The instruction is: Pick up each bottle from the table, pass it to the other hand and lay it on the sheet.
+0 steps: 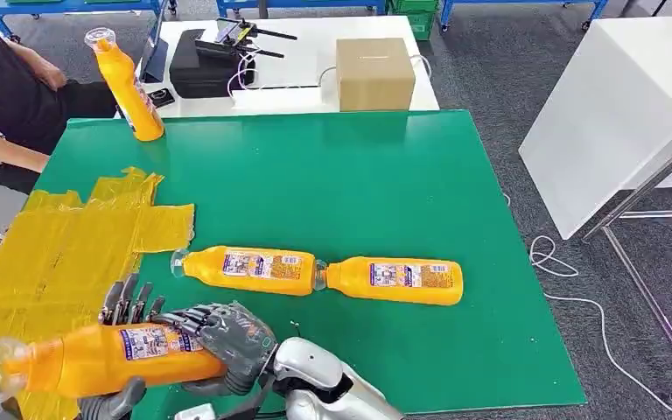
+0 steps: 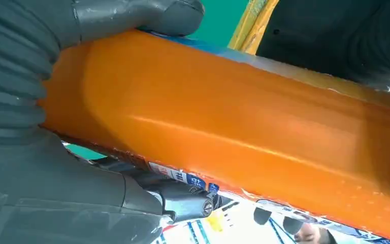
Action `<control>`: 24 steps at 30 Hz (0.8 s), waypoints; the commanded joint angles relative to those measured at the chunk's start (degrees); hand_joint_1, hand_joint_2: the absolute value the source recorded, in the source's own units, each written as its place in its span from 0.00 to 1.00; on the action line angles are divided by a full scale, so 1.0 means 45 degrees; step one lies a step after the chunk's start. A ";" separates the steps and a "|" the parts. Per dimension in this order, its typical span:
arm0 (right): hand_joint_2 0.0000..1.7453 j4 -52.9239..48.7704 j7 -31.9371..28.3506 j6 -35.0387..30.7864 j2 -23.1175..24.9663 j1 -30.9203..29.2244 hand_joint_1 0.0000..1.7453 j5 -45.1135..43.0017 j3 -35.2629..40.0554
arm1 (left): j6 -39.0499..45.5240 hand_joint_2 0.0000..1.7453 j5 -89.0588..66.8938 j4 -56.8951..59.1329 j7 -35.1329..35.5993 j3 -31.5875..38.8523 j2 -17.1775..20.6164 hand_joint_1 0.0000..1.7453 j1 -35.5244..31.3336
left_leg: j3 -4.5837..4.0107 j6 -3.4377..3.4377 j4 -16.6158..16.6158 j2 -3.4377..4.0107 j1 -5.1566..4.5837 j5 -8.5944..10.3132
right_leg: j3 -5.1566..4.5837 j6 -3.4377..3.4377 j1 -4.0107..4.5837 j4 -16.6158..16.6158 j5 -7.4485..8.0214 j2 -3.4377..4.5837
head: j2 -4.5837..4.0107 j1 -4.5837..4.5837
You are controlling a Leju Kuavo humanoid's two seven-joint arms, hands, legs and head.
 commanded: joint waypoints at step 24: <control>1.00 0.0667 0.0480 -0.0478 -0.0274 0.0584 1.00 0.0273 -0.0381 | -0.0382 1.00 -0.0584 0.0470 -0.0671 0.0918 -0.0479 1.00 -0.0843 | 0.0040 -0.0006 -0.0036 -0.0051 0.0010 0.0008 | 0.0054 0.0008 0.0011 -0.0043 -0.0004 -0.0054 | 0.0000 0.0000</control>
